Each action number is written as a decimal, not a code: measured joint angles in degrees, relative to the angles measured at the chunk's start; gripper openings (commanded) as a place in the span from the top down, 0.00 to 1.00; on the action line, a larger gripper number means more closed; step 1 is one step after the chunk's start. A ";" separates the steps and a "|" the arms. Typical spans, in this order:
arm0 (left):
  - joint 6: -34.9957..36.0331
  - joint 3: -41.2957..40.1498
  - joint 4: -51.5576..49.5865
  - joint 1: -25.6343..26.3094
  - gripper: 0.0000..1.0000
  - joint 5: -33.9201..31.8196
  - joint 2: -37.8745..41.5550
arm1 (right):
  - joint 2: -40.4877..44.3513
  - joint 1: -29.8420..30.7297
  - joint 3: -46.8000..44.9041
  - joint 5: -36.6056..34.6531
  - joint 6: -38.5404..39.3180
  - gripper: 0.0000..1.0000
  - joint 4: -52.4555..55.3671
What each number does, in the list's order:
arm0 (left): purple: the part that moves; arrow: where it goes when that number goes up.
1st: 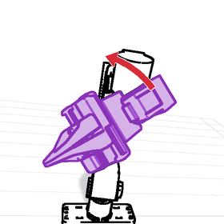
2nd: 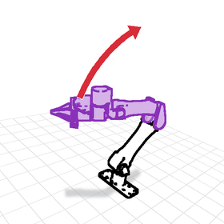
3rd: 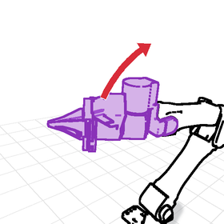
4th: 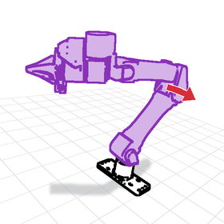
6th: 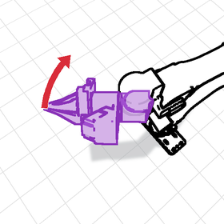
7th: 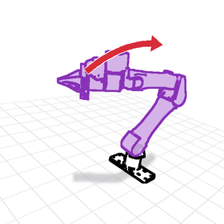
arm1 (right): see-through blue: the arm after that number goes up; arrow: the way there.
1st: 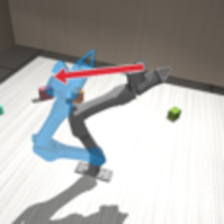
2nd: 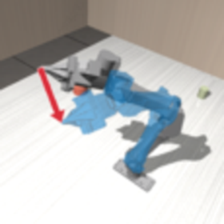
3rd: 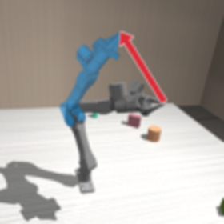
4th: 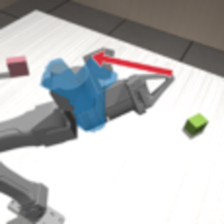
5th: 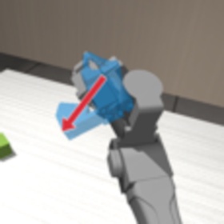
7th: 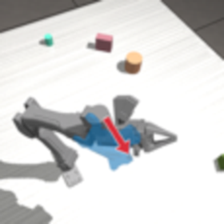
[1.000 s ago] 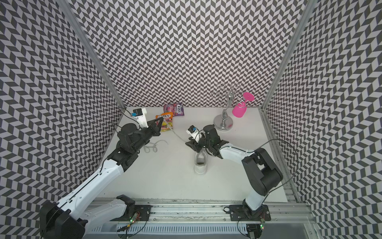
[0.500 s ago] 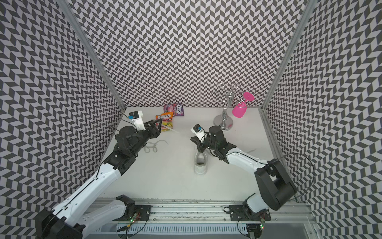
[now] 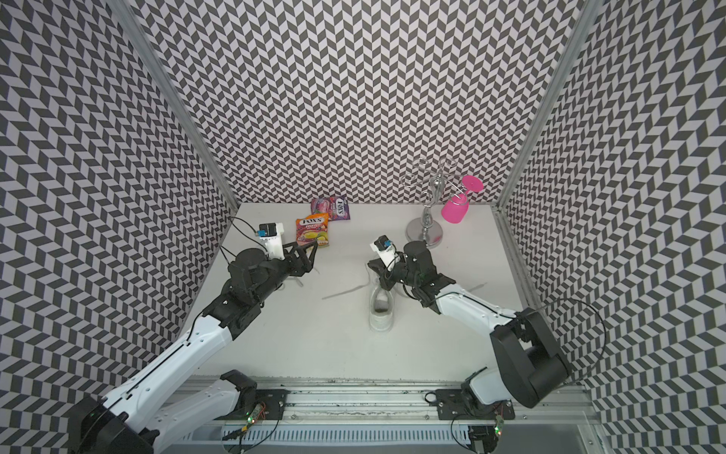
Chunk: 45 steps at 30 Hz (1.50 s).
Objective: Tie the shoes
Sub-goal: Wrap the shoelace around the shoelace.
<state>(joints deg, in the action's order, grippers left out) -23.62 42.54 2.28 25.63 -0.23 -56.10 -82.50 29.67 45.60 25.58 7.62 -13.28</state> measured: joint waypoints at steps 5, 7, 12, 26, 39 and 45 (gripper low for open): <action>-0.33 -0.09 5.95 0.13 0.23 10.36 -2.89 | 0.52 -0.50 -0.33 0.26 -0.17 1.00 0.00; -1.95 0.17 9.57 0.74 0.23 15.98 -6.99 | 0.68 -0.63 -0.61 0.33 -0.22 1.00 -0.02; -6.29 3.67 12.68 5.35 0.26 26.21 -20.39 | 0.85 -0.72 -1.73 0.39 -0.22 1.00 -0.02; -15.98 7.08 15.76 10.93 0.39 31.10 -32.11 | 1.60 -0.72 -3.08 0.59 -0.42 1.00 -0.33; -18.29 7.08 16.50 10.60 0.37 25.66 -32.17 | 1.60 -0.72 -3.56 1.01 -0.44 1.00 -0.48; -18.29 8.31 16.55 10.62 0.42 25.40 -34.16 | 1.60 -0.72 -3.56 1.31 -0.63 1.00 -0.48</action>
<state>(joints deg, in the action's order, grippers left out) -41.91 50.85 18.83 36.25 25.17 -90.26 -80.90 28.95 42.04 26.89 6.98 -13.76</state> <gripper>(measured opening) 0.608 0.043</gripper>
